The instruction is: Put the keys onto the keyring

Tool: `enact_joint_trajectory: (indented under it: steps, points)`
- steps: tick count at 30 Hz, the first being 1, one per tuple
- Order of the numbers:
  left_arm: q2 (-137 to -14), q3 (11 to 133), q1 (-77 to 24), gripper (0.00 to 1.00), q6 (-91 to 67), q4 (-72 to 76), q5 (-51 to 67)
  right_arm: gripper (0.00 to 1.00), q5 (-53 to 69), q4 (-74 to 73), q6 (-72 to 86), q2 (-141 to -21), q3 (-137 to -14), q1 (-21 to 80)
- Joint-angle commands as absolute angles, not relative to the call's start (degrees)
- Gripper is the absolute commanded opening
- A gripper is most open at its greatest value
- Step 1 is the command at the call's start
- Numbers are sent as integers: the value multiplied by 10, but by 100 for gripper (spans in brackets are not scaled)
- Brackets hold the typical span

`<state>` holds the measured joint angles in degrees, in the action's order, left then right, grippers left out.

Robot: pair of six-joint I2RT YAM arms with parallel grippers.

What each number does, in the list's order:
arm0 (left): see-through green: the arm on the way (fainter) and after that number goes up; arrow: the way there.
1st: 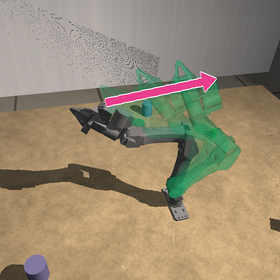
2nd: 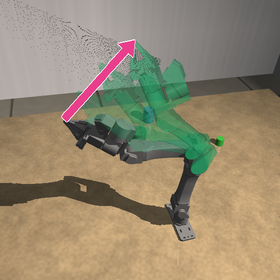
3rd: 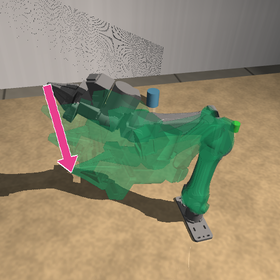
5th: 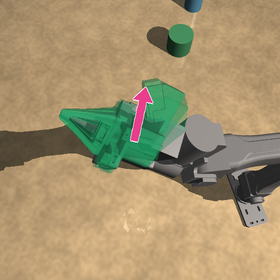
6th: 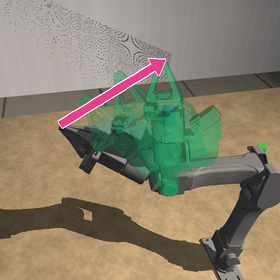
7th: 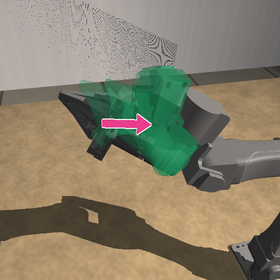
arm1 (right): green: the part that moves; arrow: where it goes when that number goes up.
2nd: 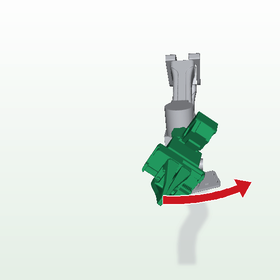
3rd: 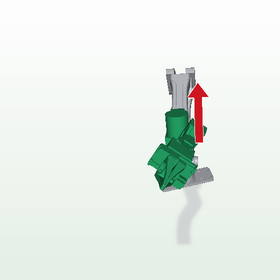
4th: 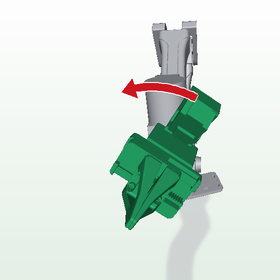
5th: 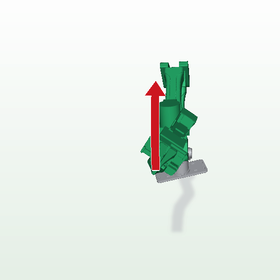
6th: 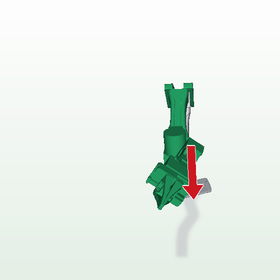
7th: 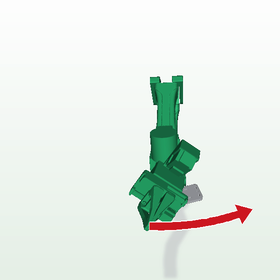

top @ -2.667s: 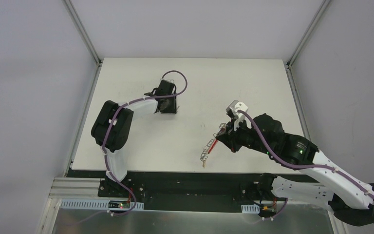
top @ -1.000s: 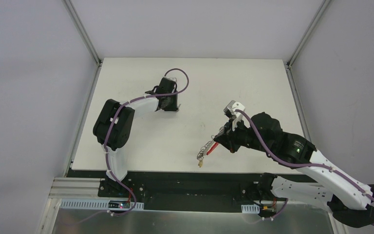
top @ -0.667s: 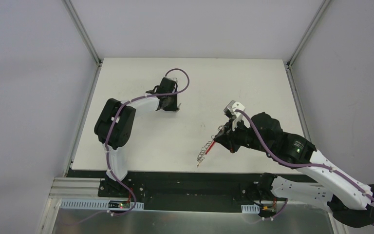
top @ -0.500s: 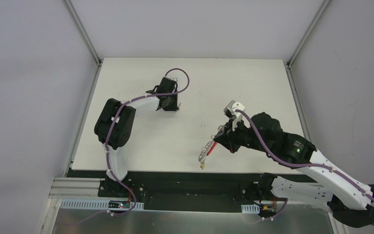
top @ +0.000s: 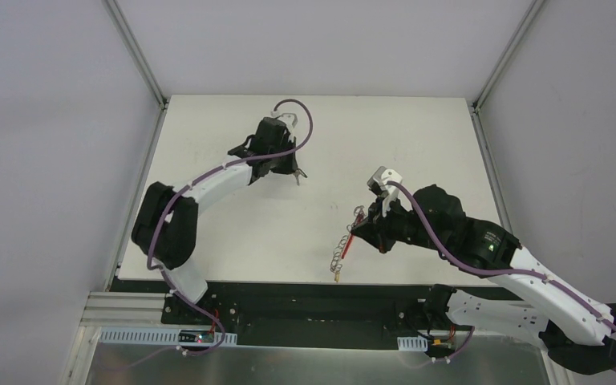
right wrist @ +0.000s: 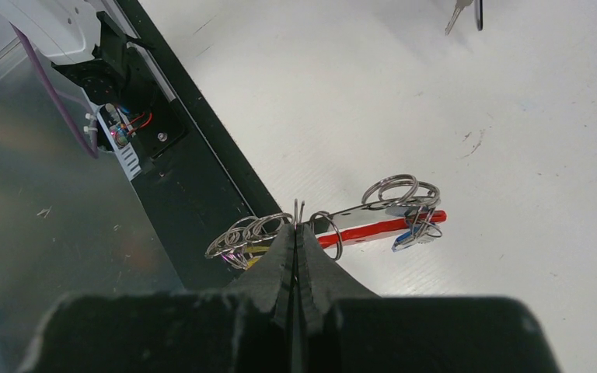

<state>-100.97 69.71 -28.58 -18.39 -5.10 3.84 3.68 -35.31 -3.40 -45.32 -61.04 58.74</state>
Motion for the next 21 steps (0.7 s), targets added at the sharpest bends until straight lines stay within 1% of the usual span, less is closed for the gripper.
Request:
enact_joint_trajectory:
  steps: [1, 8, 11, 15, 21]
  points:
    - [-905, 695, -298, 0, -146, -62, 92, 0, 65, -323, -27, -447, -628, 585]
    - [-791, 687, -301, 0, -109, -114, 178, 0, 118, -347, -49, -456, -660, 585]
    - [-744, 686, -301, 0, -84, -136, 251, 0, 150, -352, -60, -464, -673, 585]
    - [-684, 697, -301, 0, -60, -173, 382, 0, 197, -354, -66, -483, -699, 585]
    - [-605, 708, -301, 0, -43, -203, 523, 0, 264, -371, -75, -519, -746, 585]
